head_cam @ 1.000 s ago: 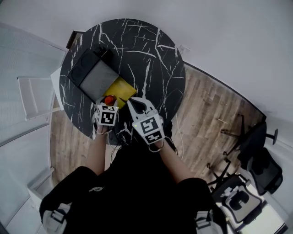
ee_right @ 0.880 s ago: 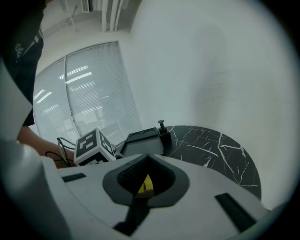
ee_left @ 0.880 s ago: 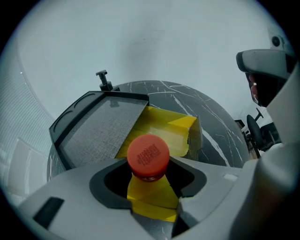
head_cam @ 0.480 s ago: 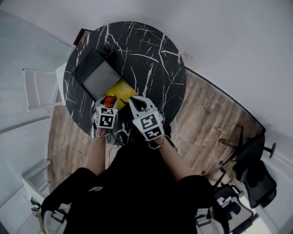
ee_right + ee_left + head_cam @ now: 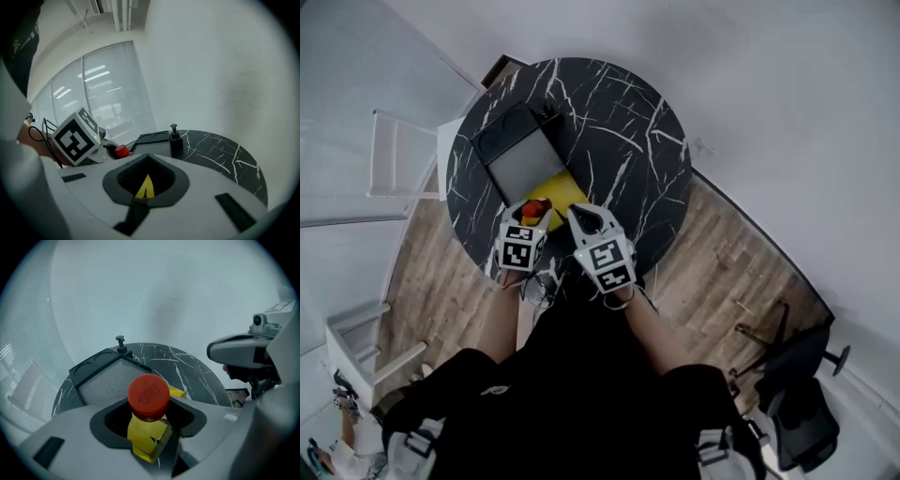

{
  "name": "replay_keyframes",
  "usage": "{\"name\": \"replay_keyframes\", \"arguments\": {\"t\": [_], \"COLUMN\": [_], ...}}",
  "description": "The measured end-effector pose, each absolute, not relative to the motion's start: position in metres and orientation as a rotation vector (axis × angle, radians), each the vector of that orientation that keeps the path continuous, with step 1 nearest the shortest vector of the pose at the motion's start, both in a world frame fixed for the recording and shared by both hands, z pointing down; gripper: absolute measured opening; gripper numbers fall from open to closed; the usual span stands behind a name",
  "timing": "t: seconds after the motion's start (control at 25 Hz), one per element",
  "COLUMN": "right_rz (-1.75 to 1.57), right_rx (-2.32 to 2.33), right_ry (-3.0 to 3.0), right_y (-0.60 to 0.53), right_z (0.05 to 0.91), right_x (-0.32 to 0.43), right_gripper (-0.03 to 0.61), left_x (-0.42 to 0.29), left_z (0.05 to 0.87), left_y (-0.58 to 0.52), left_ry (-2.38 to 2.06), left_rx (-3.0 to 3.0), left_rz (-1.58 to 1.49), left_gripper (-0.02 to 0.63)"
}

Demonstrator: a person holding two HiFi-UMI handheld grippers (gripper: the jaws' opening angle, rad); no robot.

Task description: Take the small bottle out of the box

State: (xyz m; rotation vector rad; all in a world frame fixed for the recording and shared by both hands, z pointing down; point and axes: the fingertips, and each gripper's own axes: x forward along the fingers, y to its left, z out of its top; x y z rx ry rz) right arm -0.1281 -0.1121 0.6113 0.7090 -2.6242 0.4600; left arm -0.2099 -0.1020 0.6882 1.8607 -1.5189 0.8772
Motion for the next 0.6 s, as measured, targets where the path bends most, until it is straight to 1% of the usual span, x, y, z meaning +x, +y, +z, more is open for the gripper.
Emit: {"name": "replay_keyframes", "arguments": {"t": [0.6], "right_rz": [0.300], "right_rx": [0.497], "right_ry": [-2.731], "right_y": [-0.104], "right_z": [0.571], "right_x": [-0.162], "right_gripper": [-0.003], "left_x": [-0.217], "left_z": [0.600], "left_y": [-0.074], "left_ry": [-1.757], "left_rx": [1.814], "left_rz": [0.578], "left_gripper": [0.213]}}
